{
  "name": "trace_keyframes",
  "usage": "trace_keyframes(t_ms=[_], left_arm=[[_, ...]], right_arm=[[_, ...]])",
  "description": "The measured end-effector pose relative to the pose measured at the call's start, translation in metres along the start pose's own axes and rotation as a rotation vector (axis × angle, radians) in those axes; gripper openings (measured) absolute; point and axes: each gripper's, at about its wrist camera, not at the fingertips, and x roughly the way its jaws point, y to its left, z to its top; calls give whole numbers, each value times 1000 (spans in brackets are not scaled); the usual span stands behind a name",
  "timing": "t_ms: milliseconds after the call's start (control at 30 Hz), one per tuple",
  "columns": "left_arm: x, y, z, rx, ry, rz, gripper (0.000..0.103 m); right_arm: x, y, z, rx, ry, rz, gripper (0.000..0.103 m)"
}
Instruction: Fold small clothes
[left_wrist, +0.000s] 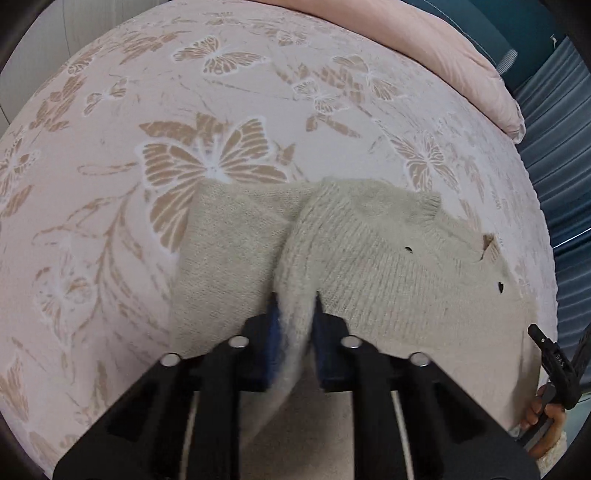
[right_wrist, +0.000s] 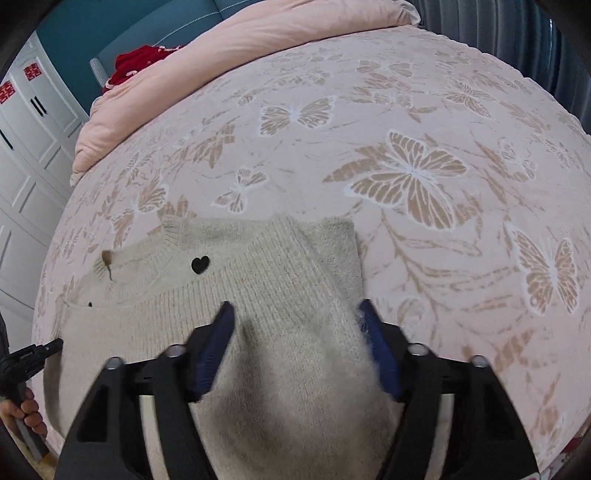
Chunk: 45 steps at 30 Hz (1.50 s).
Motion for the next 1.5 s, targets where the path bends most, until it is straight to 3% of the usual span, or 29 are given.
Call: trace_keyframes(t_ms=[33,233,300,367,433,467,567,600,633,700,733,767,833,867,967,1000,1100,1133,1300,1400,1500], left_arm=[[-8,1,-2,-3,-22,-17,7],[-106,5,-10,-21,-210,-157,6],[-128,3,0,-24,-254,-159,6],[-133,2,16,-35,-277,-148,6],[-116,3,30,-41,-272,-87,6],[-98,4,36,-41,-252,-52,7],[-26,14,32,-66,-107,67,8],[-10,16,26,-74,-62,104,8],[-6,17,21,-74,-57,104,8],[-23,12,10,-43,-127,101,13],[-35,6,4,-6,-155,127,17],[-48,1,-2,27,-181,153,31],[-77,-8,-20,66,-255,170,47],[-88,-11,-30,69,-274,138,47],[-92,-30,-65,89,-231,39,47],[-82,-37,-79,109,-195,36,47],[-43,-34,-115,128,-58,83,47],[-34,-26,-124,110,-23,97,47],[-39,-11,-136,71,-40,79,44],[-36,-15,-135,55,-38,98,45],[-56,-20,-131,39,-49,59,45]], right_arm=[[-3,3,-3,-14,-2,-4,9],[-108,25,-11,-102,-278,213,7],[-138,30,3,-107,-352,258,7],[-143,33,21,-109,-383,250,7],[-113,29,36,-114,-351,165,8],[-85,24,41,-100,-290,122,8],[13,-8,37,53,6,47,8],[26,-11,34,68,49,12,9],[21,-9,31,64,11,0,15],[-11,2,26,45,-101,16,19],[-30,10,21,19,-141,30,27],[-48,17,13,-5,-174,50,30],[-76,33,-10,-56,-207,94,34],[-82,42,-23,-74,-191,135,34],[-72,70,-72,-132,-80,222,18],[-60,77,-87,-160,-30,216,8],[-21,73,-126,-213,87,101,0],[-25,71,-132,-211,78,104,0],[-57,75,-134,-178,45,177,3],[-22,72,-146,-193,157,140,0],[-40,76,-141,-178,121,158,5]])
